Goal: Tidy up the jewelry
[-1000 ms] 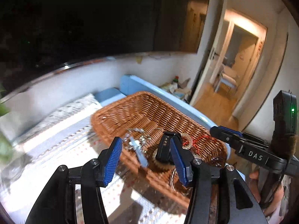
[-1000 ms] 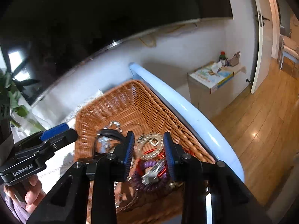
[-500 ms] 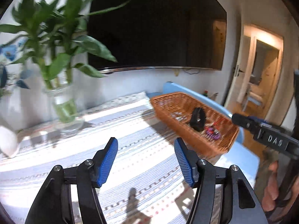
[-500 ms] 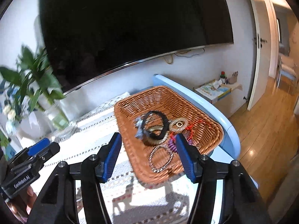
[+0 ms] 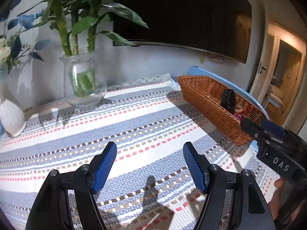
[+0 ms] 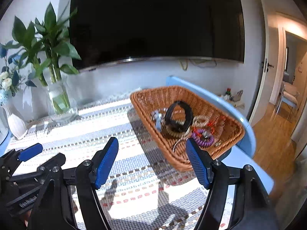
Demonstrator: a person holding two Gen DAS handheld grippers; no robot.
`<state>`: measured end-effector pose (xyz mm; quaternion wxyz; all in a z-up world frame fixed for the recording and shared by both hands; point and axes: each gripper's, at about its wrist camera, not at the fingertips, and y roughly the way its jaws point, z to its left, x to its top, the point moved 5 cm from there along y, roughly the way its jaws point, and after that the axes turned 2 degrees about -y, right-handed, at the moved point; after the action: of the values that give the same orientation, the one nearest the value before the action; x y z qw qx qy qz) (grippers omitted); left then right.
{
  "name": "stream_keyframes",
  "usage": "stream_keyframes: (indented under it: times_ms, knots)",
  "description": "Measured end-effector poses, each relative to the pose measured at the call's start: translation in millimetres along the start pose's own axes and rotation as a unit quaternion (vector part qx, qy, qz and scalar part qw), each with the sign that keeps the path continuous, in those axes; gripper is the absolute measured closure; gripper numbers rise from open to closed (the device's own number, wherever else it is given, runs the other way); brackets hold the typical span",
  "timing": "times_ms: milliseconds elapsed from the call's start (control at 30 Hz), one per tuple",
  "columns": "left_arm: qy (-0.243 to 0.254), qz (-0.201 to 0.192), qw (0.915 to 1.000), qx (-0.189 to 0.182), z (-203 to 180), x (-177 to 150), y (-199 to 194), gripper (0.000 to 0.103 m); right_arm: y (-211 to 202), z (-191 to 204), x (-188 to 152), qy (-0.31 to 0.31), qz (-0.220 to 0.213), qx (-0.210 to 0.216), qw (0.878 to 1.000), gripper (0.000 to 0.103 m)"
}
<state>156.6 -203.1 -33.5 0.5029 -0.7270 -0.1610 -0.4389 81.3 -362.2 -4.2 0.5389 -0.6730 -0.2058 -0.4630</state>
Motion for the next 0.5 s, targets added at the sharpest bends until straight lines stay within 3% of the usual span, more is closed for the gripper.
stream_keyframes:
  times_ms: [300, 500]
  knots:
    - [0.014, 0.011, 0.9998, 0.002, -7.4, -4.1, 5.5, 0.030, 23.8, -8.0, -18.4, 0.012, 0.015, 0.000, 1.000, 0.029]
    - [0.015, 0.013, 0.9998, -0.002, -9.1, -4.5, 5.2, 0.030, 18.3, -6.1, -17.7, 0.007, -0.001, -0.009, 1.000, 0.028]
